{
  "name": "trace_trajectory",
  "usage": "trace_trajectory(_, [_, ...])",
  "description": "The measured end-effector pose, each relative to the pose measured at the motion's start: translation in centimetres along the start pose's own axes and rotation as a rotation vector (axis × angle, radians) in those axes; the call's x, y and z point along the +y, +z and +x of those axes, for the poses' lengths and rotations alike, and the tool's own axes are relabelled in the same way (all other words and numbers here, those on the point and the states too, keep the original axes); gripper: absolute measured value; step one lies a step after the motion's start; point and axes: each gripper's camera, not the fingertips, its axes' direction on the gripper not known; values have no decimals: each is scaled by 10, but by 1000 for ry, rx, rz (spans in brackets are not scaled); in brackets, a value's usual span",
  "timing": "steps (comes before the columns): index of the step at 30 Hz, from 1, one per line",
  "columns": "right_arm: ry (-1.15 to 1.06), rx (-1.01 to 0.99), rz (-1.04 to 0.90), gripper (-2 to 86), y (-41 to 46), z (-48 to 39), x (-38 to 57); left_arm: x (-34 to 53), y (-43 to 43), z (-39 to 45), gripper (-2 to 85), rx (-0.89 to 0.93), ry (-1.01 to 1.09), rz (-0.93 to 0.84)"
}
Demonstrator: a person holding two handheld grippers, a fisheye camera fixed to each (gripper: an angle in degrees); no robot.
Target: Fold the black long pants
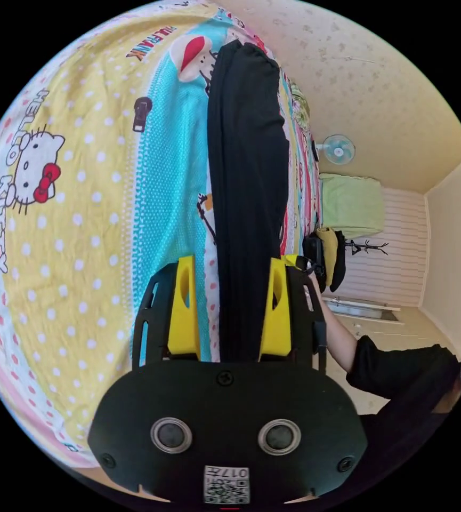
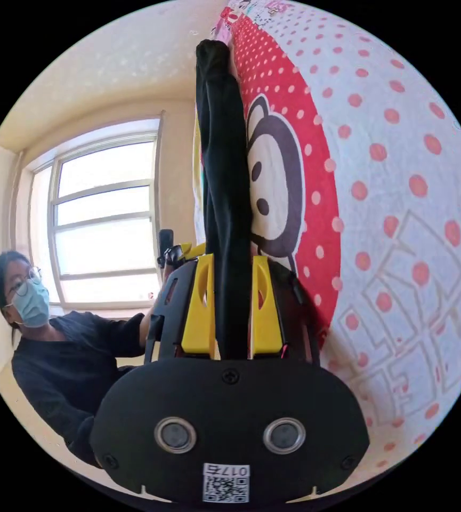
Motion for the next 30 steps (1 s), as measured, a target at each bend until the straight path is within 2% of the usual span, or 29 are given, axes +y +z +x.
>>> trace_trajectory(4, [-46, 14, -95, 99, 19, -8, 10, 36, 26, 1, 160, 132, -22, -87])
trace_trajectory(7, [-43, 34, -73, 100, 19, -8, 24, 63, 37, -1, 138, 123, -35, 4])
trace_trajectory(10, [-10, -55, -75, 84, 17, 5, 28, 58, 38, -11, 132, 248, -68, 110])
trace_trajectory(14, [-22, -73, -126, 49, 14, 0, 36, 34, 74, -15, 78, 279, -101, -116])
trace_trajectory(16, [-63, -79, -115, 35, 6, -17, 50, 43, 70, 1, 51, 267, -26, -98])
trace_trajectory(19, [-169, -71, -108, 17, -7, -64, 88, 78, 52, 46, 48, 372, 116, -47])
trace_trajectory(23, [-351, -89, -123, 5, -28, -153, 161, 151, 18, 144, 45, 386, 363, 38])
trace_trajectory(28, [-556, -253, -22, -1, -79, -263, 251, 224, -39, 262, 44, 490, 601, 192])
trace_trajectory(30, [-719, -250, -6, -2, -106, -329, 286, 246, -63, 325, 44, 501, 745, 219])
